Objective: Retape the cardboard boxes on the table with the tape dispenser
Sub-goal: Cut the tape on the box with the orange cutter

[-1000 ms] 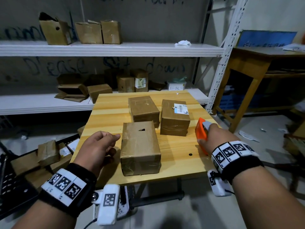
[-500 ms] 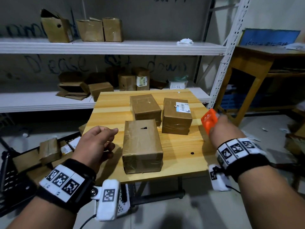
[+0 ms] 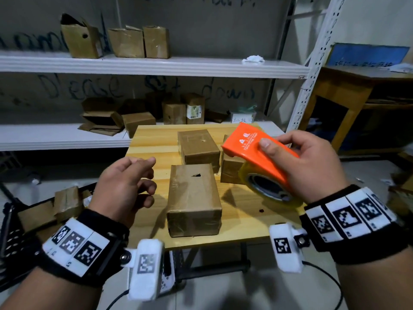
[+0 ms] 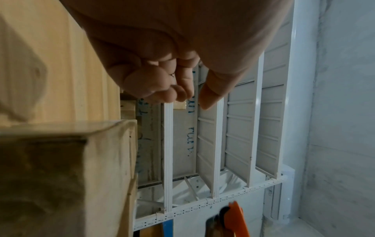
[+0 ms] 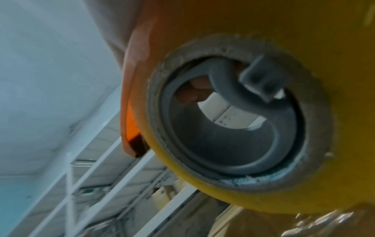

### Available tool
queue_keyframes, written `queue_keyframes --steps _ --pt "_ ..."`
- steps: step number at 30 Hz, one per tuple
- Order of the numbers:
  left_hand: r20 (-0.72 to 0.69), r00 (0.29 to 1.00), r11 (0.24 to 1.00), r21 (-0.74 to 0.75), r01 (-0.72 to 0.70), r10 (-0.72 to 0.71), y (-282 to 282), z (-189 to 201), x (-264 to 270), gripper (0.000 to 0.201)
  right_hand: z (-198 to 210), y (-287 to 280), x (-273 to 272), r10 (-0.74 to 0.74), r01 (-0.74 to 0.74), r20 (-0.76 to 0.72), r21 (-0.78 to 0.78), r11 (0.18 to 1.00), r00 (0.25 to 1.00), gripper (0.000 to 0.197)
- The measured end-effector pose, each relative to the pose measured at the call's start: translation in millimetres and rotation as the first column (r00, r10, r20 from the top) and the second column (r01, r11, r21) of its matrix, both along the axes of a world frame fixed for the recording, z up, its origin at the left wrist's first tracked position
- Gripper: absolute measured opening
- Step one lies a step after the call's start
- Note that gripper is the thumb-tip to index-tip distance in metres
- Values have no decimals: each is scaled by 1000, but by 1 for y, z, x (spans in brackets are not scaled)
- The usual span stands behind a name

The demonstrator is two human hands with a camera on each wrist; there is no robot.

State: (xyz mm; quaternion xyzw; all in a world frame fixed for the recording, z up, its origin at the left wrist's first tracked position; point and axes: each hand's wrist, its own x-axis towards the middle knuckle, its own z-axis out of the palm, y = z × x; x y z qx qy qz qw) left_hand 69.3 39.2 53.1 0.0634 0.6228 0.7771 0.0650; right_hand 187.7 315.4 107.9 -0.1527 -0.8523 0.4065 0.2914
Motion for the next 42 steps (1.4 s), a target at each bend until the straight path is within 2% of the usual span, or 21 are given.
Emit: queue_keyframes --steps 2,7,10,12,15,21,25,27,30,32,38,42 --pt "-5 999 999 -12 41 -41 3 9 8 18 2 -9 2 107 -108 -19 -31 994 994 40" --pt "13 978 977 -31 210 -210 14 24 26 52 1 -27 2 266 -267 -46 -35 963 963 42" --pt "-25 949 947 -78 312 -314 17 29 33 60 -2 -35 1 321 -321 -42 -5 947 946 40" --pt "-53 936 933 -117 340 -348 17 28 33 57 -6 -39 -1 338 -337 -40 37 941 940 36" --pt "-95 943 941 -149 303 -319 16 26 31 46 -9 -42 -2 359 -355 -30 88 931 933 36" --pt "-97 945 949 -81 305 -312 13 22 29 40 -9 -43 -3 373 -366 -28 138 920 927 36" --pt "-92 954 958 -47 283 -286 14 19 30 22 -11 -43 -5 375 -367 -32 141 919 927 38" --pt "-94 953 957 -43 285 -288 13 17 29 24 -11 -44 -5 377 -369 -40 137 919 925 40" --pt "-90 941 945 -33 326 -327 11 17 26 44 -11 -44 -5 389 -381 -41 126 916 920 37" --pt "-80 936 940 -35 340 -342 10 17 26 47 -11 -45 -5 395 -388 -47 116 914 917 34" --pt "-15 932 929 75 362 -362 9 12 25 21 -10 -45 -2 406 -400 -59 96 912 912 31" --pt "-11 935 934 42 356 -355 10 12 28 15 -9 -44 -1 408 -401 -54 100 910 911 32"
